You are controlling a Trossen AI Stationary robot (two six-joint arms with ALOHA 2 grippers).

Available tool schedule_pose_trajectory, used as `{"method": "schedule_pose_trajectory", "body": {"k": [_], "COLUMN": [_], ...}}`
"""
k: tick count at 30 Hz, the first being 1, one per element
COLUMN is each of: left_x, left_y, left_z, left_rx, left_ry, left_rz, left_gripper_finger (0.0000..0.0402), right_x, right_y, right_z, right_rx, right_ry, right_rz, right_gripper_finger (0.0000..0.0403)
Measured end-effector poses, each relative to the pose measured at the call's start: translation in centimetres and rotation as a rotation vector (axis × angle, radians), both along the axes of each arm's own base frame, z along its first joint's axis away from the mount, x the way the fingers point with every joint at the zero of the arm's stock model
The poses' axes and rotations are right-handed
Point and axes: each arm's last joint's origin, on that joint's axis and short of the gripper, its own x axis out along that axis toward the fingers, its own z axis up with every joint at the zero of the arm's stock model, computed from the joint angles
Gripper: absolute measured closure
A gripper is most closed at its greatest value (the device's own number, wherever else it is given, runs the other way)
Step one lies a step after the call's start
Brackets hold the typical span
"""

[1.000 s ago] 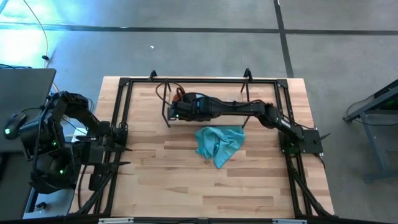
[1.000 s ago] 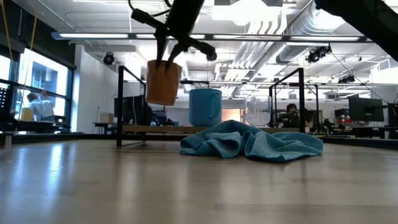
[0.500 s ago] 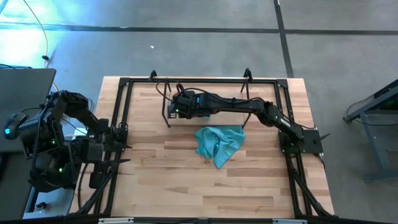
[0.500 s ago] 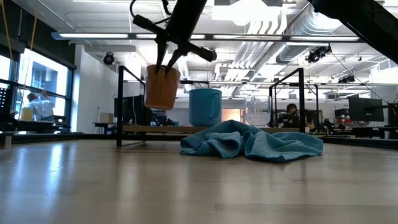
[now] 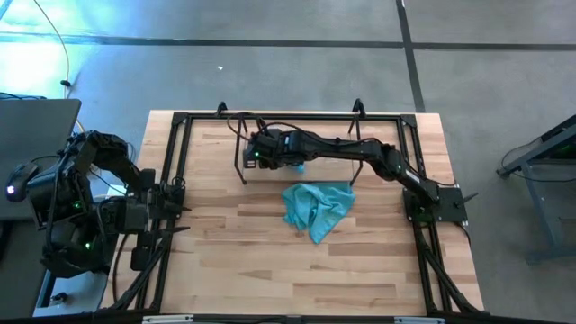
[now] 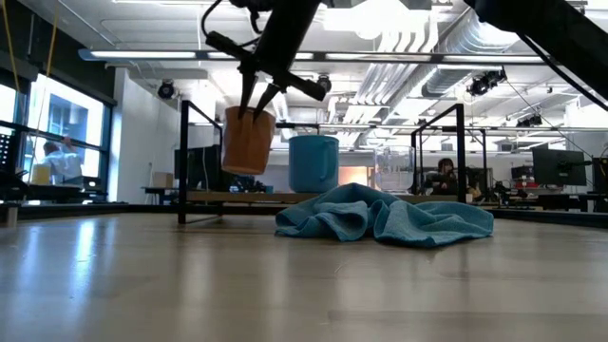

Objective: Stack small to large cups/mugs on shelf
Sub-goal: Put the brown mug on the shelf

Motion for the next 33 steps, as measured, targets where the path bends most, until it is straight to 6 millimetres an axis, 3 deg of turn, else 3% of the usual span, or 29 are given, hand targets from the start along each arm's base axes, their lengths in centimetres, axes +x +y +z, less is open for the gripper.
{"method": "schedule_pose_trajectory", "body": {"k": [7,15,33], "left_x": [0.0,0.0,0.0], "left_y": [0.0,0.0,0.0], "left_z": [0.0,0.0,0.1], "left_rx": [0.0,0.003,0.009], "left_ry": [-0.01,-0.014,-0.013], "left_rz": [0.009,0.012,0.009], "left_gripper_finger": [0.0247,0.0247,0.0247], "right_x": [0.2,1.3,1.1], "right_y": [-0.8,-0.8,-0.9], "right_z": [-0.5,-2.5,-2.6], "right_rx": [0.032,0.081,0.057], "right_ry": [-0.002,0.0,0.031], "right_rz": [0.005,0.034,0.035], "right_gripper_finger": [0.0382,0.0382,0.0382]}}
